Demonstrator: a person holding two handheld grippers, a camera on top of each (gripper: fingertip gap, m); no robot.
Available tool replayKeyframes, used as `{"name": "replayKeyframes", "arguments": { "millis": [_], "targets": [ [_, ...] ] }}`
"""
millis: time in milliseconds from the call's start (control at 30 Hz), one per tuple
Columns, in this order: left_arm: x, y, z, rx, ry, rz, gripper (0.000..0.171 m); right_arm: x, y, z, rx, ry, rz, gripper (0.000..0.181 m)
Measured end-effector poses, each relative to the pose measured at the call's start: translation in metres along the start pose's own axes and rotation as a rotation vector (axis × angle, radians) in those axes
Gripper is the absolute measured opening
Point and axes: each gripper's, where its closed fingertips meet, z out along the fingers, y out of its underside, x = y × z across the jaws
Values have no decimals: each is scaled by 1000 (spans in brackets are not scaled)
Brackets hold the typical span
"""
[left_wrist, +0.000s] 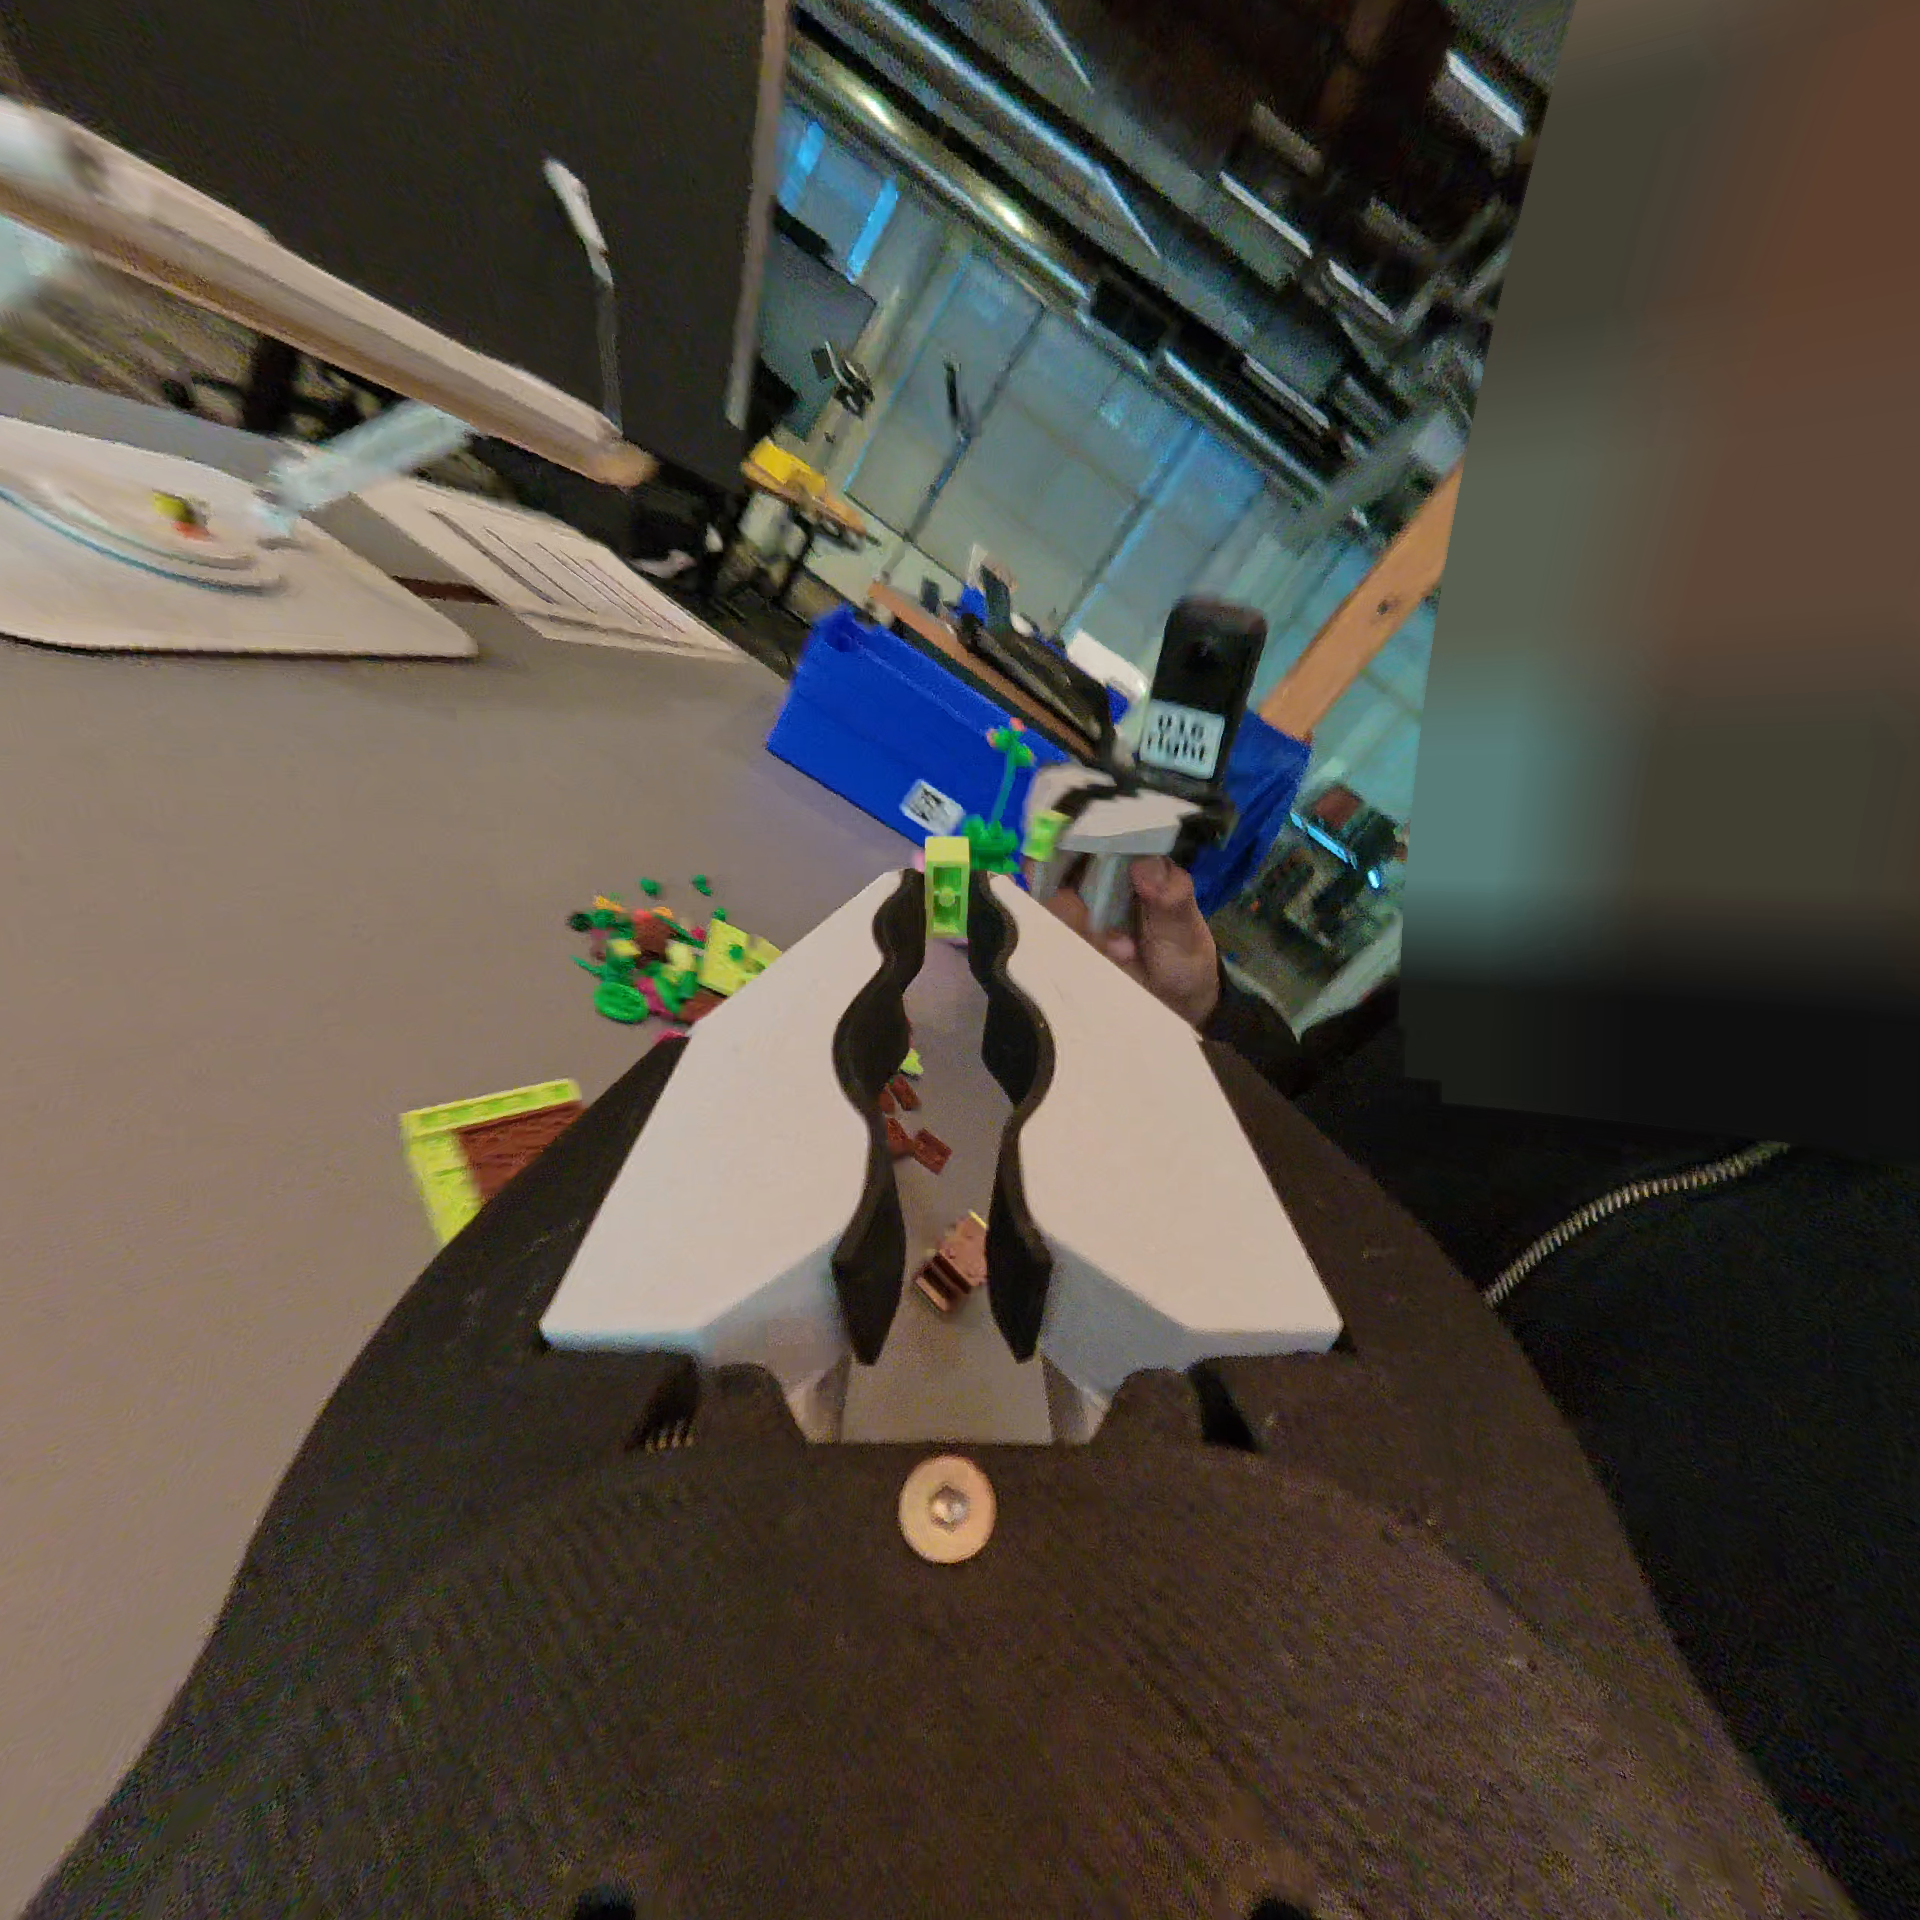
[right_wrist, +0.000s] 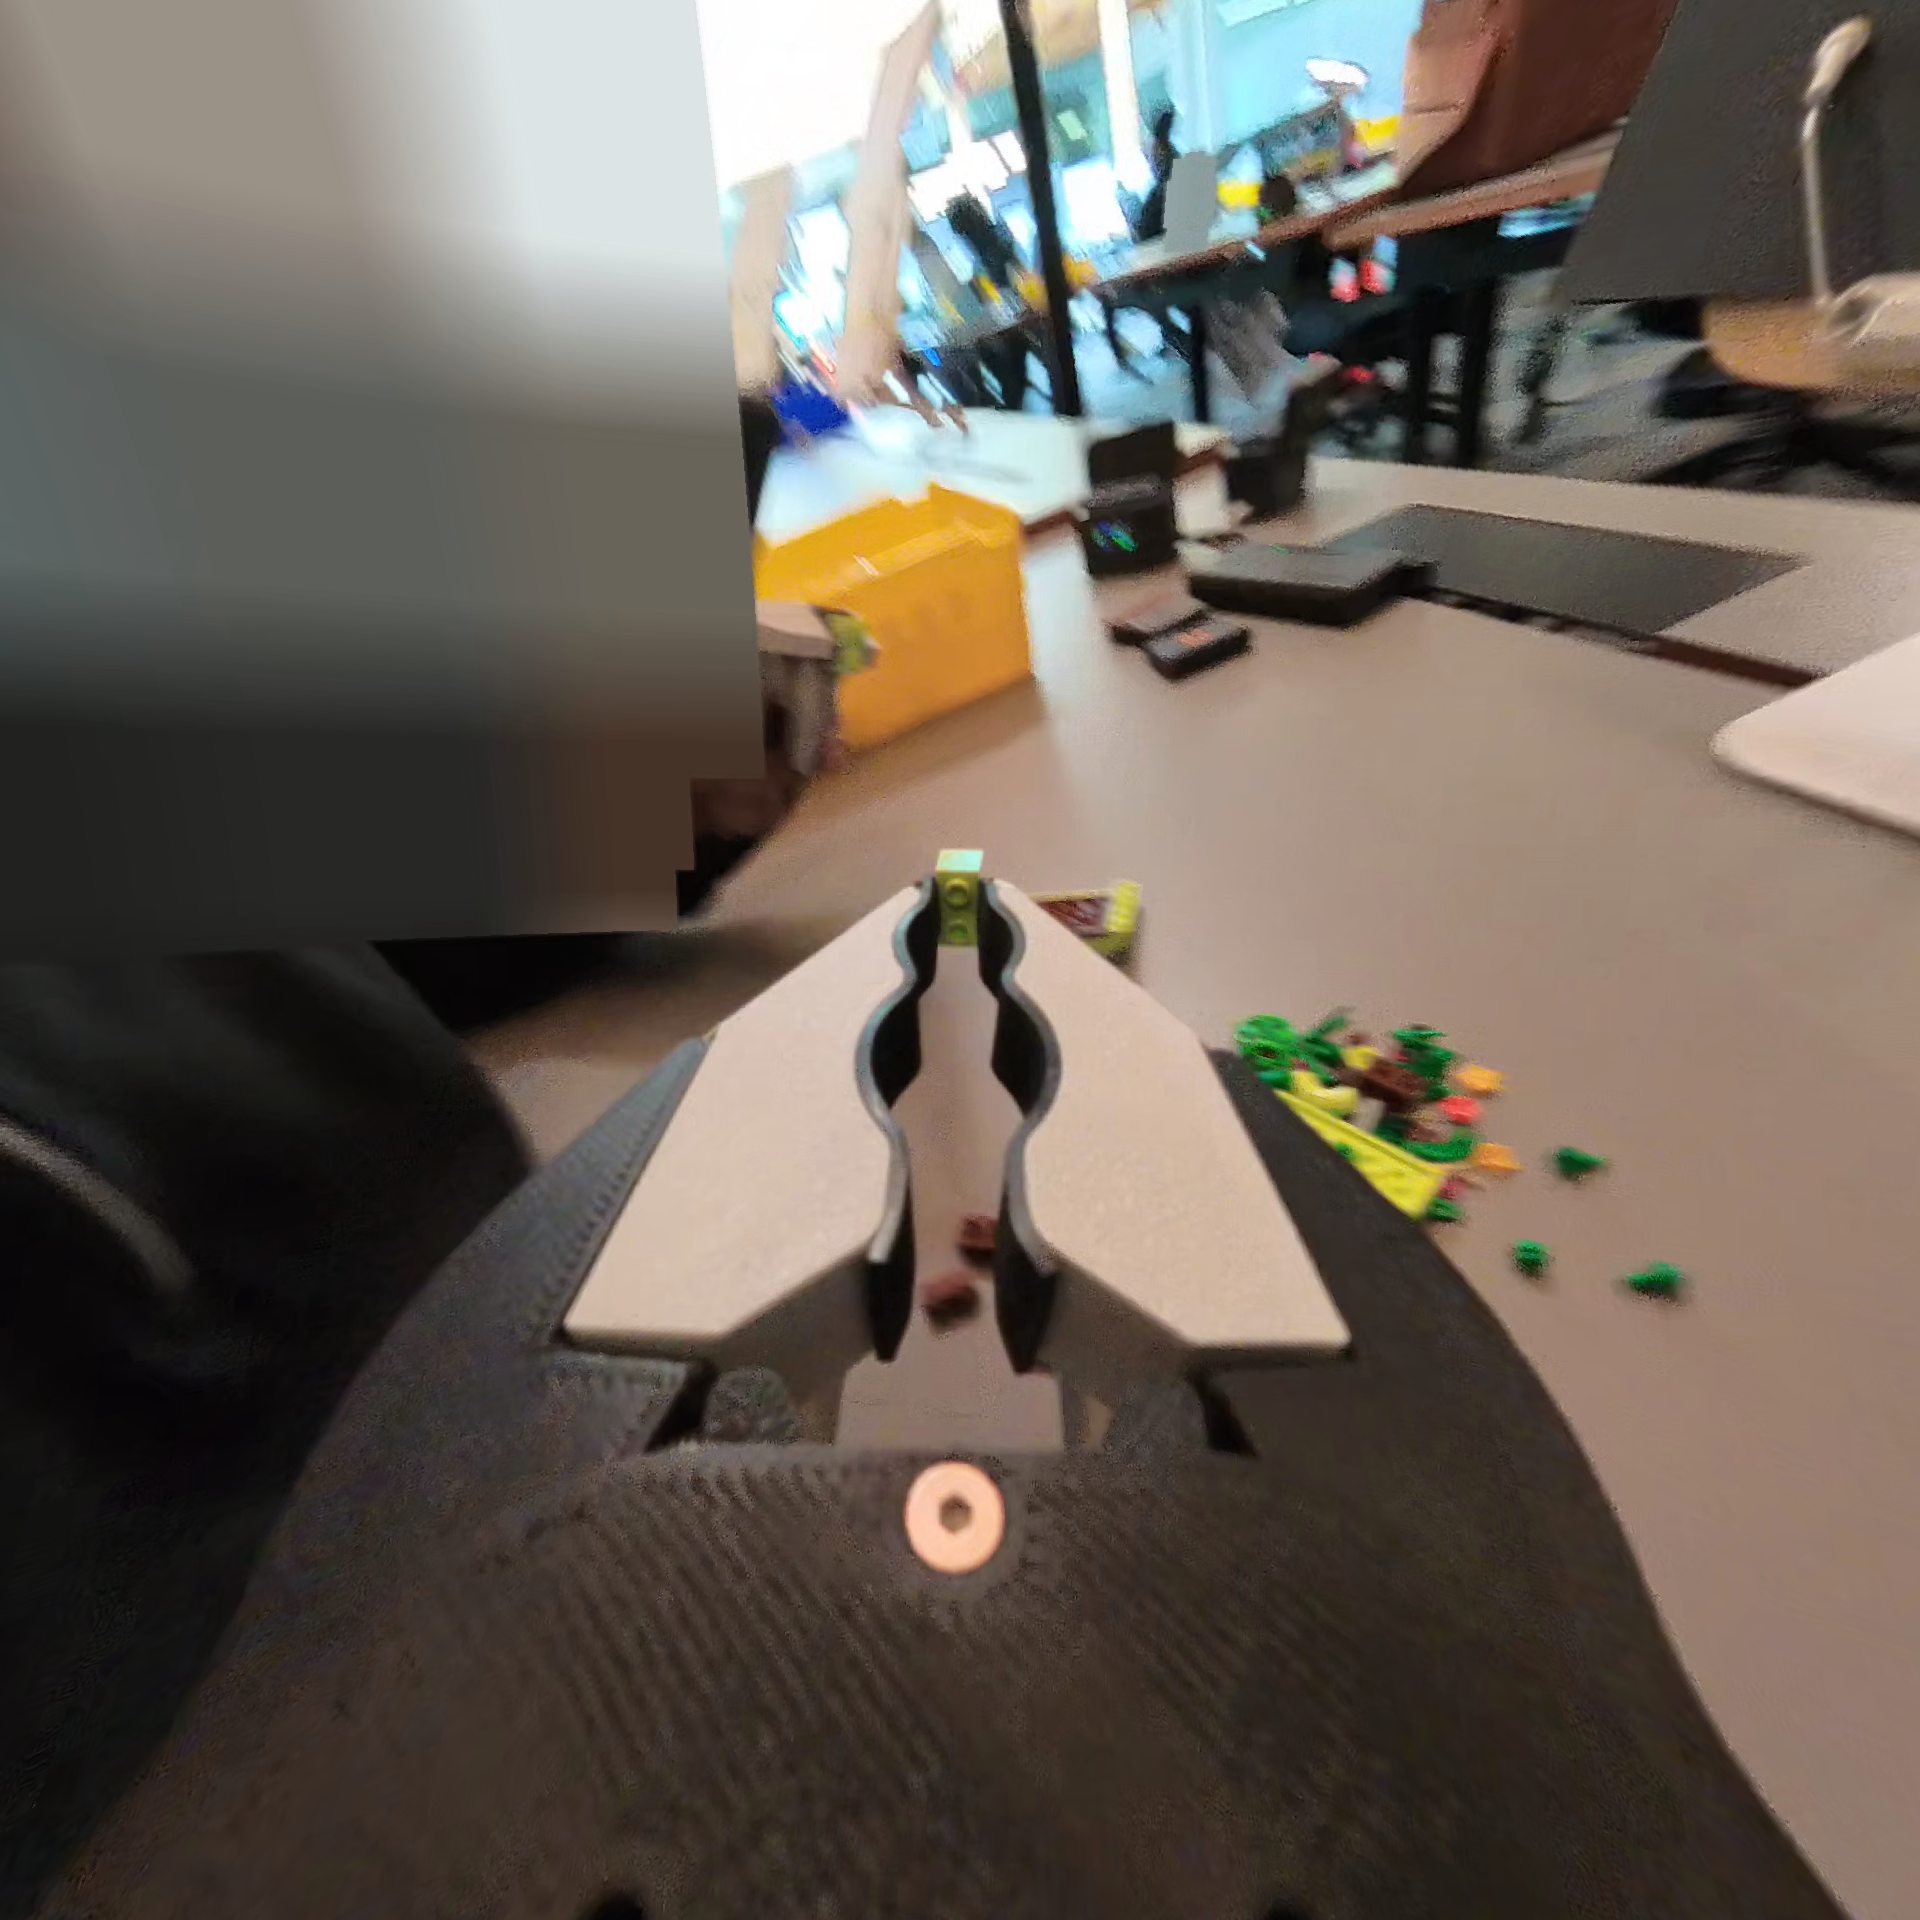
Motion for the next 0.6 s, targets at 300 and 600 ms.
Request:
{"name": "replayKeyframes", "arguments": {
  "millis": [300, 600],
  "targets": [
    [7, 41, 30, -159, 33, -8, 4, 64, 71, 12, -353, 299, -72, 6],
    [4, 57, 42, -198, 64, -89, 4, 79, 68, 5, -351, 391, -121, 17]
  ]
}}
